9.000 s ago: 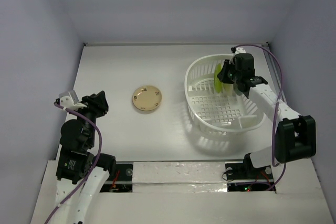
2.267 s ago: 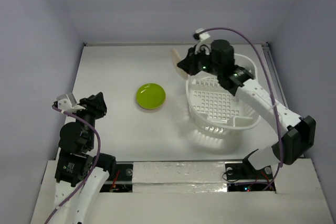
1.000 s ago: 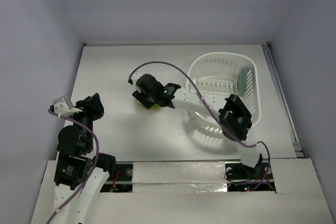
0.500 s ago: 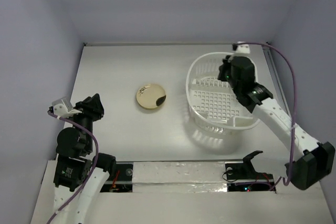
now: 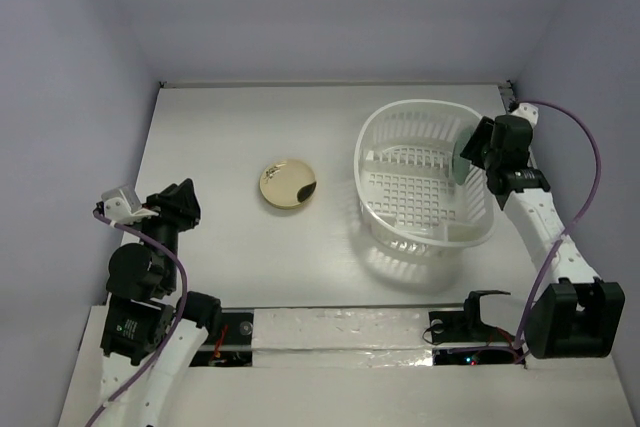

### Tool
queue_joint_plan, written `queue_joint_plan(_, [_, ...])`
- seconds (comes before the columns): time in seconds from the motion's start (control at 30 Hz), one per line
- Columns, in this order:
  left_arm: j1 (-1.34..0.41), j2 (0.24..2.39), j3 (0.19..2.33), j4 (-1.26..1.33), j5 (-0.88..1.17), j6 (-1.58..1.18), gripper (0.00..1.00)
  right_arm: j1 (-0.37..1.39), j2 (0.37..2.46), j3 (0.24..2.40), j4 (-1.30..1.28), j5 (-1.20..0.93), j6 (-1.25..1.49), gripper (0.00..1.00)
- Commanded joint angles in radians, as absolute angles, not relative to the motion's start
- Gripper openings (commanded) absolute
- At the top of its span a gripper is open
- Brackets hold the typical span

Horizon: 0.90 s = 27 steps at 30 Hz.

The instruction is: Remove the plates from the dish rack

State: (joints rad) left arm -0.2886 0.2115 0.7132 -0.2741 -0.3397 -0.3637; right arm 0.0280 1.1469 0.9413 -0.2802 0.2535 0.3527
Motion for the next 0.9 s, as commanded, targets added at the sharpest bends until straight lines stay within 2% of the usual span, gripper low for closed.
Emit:
queue_joint_plan(0.0, [-0.304, 0.219, 0.715, -0.229, -0.324, -0.353, 0.33, -0.009, 1.213, 0.976, -0.239, 0.120, 0.330, 0.59])
queue_joint_plan(0.13, [-0.304, 0.225, 0.713, -0.229, -0.321, -0.353, 0.33, -0.044, 1.308, 0.992, -0.190, 0.023, 0.331, 0.55])
queue_joint_plan(0.27, [-0.304, 0.238, 0.713, -0.229, -0.316, -0.354, 0.33, -0.064, 1.377, 1.035, -0.144, -0.072, 0.334, 0.44])
queue_joint_plan(0.37, [-0.304, 0.253, 0.713, -0.232, -0.310, -0.357, 0.33, -0.077, 1.420, 1.084, -0.158, -0.093, 0.314, 0.27])
queue_joint_plan(0.6, [-0.304, 0.279, 0.713, -0.232, -0.302, -0.362, 0.33, -0.103, 1.456, 1.104, -0.135, -0.184, 0.304, 0.00])
queue_joint_plan(0.87, [-0.304, 0.281, 0.715, -0.235, -0.313, -0.364, 0.33, -0.112, 1.467, 1.155, -0.140, -0.308, 0.249, 0.00])
